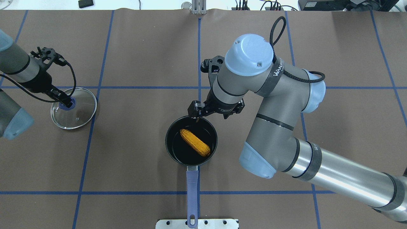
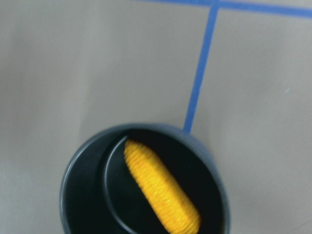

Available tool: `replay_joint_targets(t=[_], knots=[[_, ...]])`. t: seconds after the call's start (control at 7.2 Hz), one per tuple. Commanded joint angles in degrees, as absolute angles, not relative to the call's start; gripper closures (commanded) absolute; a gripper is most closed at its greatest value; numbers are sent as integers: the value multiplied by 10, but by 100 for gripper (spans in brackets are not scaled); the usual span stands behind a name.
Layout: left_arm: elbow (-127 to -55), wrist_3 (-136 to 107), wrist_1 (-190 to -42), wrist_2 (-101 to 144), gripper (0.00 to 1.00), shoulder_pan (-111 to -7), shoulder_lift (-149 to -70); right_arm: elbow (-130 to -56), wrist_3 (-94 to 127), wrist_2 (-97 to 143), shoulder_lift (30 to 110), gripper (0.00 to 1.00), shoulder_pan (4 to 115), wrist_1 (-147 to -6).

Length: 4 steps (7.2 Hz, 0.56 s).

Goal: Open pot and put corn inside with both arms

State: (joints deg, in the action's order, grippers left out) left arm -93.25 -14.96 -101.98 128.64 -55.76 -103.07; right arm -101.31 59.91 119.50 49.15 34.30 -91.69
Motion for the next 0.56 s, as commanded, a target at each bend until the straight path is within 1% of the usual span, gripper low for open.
replay_joint_targets(t=[0.0, 0.14, 0.42], knots=[[-936, -147, -1020, 1308, 1, -602, -1031, -1022, 599, 1233, 503, 0, 400, -920], [-935, -145, -1020, 1364, 1, -647, -1026, -1027, 597, 1211, 523, 0, 439, -922], [-936, -44, -1020, 1424, 1, -735, -960, -1022, 506, 1154, 559, 0, 508, -924]])
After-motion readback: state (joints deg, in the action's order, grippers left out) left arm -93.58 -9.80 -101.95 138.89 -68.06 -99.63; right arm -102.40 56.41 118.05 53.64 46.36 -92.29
